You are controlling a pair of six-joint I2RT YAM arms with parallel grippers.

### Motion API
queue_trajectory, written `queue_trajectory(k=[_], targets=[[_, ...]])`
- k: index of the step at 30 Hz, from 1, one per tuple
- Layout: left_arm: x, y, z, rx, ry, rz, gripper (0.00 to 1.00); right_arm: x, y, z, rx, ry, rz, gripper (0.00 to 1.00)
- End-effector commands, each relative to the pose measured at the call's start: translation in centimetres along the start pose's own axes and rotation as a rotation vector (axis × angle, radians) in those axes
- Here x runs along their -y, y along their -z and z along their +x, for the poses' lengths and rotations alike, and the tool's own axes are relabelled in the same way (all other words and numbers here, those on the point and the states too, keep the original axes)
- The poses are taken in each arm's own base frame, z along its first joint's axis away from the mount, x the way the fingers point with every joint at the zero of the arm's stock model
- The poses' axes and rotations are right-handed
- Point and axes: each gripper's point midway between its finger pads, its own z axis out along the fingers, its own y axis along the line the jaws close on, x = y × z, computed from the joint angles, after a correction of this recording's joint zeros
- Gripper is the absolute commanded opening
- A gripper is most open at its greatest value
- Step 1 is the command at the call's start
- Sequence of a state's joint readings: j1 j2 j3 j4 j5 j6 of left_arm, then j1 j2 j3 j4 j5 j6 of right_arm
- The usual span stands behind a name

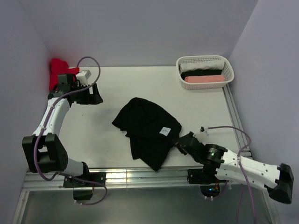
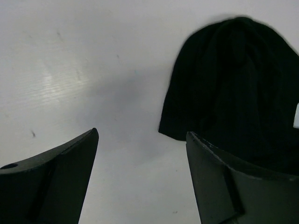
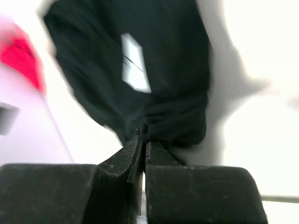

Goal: Roll the t-shirts
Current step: Flatten the tshirt

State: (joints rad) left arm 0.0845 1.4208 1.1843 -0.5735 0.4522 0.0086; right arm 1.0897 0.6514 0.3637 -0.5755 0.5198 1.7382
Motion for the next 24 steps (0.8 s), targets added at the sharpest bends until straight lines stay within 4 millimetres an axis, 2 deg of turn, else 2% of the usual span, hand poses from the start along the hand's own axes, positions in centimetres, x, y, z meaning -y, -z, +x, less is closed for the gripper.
queue_trajectory(k=[1, 3, 6, 8, 12, 14, 19, 24], targets=[[2.9, -0.9, 2.1, -0.107, -0.127, 0.118, 0.8, -5.6, 2.1, -5.7, 0.172, 0.048, -0.133, 0.0], [3.9, -1.6, 3.4, -0.15, -0.182, 0.131, 0.78, -6.9, 2.9, -8.6, 0.256, 0.093, -0.111, 0.0], [5.3, -2.6, 5.7, -0.207, -0.276, 0.167, 0.75, -11.1, 5.5, -12.7, 0.359, 0.139, -0.106, 0.0], [6.4, -3.2, 7.2, -0.242, -0.332, 0.203, 0.72, -12.0, 5.2, -13.6, 0.377, 0.185, -0.065, 0.0], [7.5, -4.4, 8.5, -0.255, -0.384, 0.191, 0.71, -14.7, 5.8, -16.1, 0.428, 0.239, -0.036, 0.0], [7.9, -5.2, 9.2, -0.27, -0.383, 0.177, 0.7, -15.3, 5.5, -16.8, 0.444, 0.241, -0.028, 0.0], [7.7, -7.3, 10.3, -0.3, -0.358, 0.156, 0.65, -17.1, 6.4, -19.0, 0.481, 0.246, -0.033, 0.0], [7.8, -8.3, 10.5, -0.29, -0.341, 0.148, 0.63, -18.0, 7.8, -22.6, 0.528, 0.216, -0.043, 0.0]])
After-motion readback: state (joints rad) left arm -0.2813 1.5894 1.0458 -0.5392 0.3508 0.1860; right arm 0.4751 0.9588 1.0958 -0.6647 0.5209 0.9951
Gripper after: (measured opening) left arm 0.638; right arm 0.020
